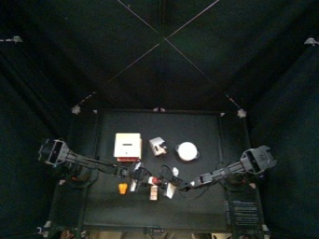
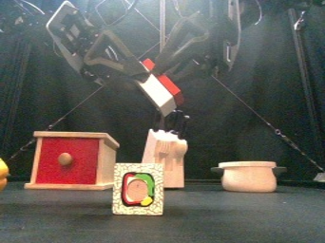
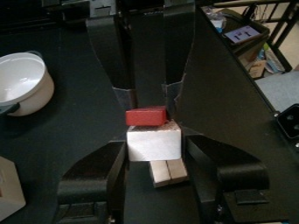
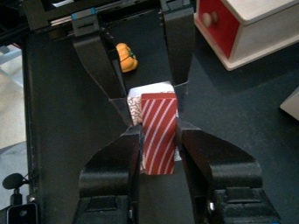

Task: Separate salmon from rice

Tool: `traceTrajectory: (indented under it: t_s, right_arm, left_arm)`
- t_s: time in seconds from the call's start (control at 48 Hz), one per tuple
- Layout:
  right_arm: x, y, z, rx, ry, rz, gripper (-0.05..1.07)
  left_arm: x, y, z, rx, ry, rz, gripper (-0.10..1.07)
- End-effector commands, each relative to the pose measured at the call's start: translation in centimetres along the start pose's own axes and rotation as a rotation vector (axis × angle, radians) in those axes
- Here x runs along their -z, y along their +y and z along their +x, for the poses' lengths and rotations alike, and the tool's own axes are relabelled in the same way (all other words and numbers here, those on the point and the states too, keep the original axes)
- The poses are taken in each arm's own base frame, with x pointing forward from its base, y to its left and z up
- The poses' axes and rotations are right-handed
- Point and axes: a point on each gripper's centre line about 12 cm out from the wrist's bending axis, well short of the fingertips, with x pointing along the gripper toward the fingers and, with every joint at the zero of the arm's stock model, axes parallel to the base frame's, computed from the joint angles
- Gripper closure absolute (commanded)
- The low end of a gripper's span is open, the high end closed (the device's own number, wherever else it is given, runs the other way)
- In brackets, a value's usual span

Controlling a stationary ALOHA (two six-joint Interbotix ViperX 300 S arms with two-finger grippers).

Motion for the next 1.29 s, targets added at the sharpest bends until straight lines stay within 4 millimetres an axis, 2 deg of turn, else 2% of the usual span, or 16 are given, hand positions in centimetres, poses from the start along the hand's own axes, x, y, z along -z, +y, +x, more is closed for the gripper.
traceTrajectory:
  t_s: [0.0, 0.792, 1.271]
  right_arm:
    - [-0.7, 0.2, -0.6, -0.011, -0.017, 0.014, 0.54]
    - [-0.1, -0.2, -0.7, -0.003, 0.003, 0.037, 0.54]
    - [-0.4, 0.0, -0.7, -0.006, 0.001, 0.055, 0.54]
  left_arm:
    - [-1.1, 0.2, -0.8, -0.005, -0.056, 0.0, 0.39]
    - [-0.1, 0.1, -5.9, -0.009, -0.119, 0.001, 0.39]
    - [0.1, 0.0, -6.0, -0.007, -0.121, 0.003, 0.39]
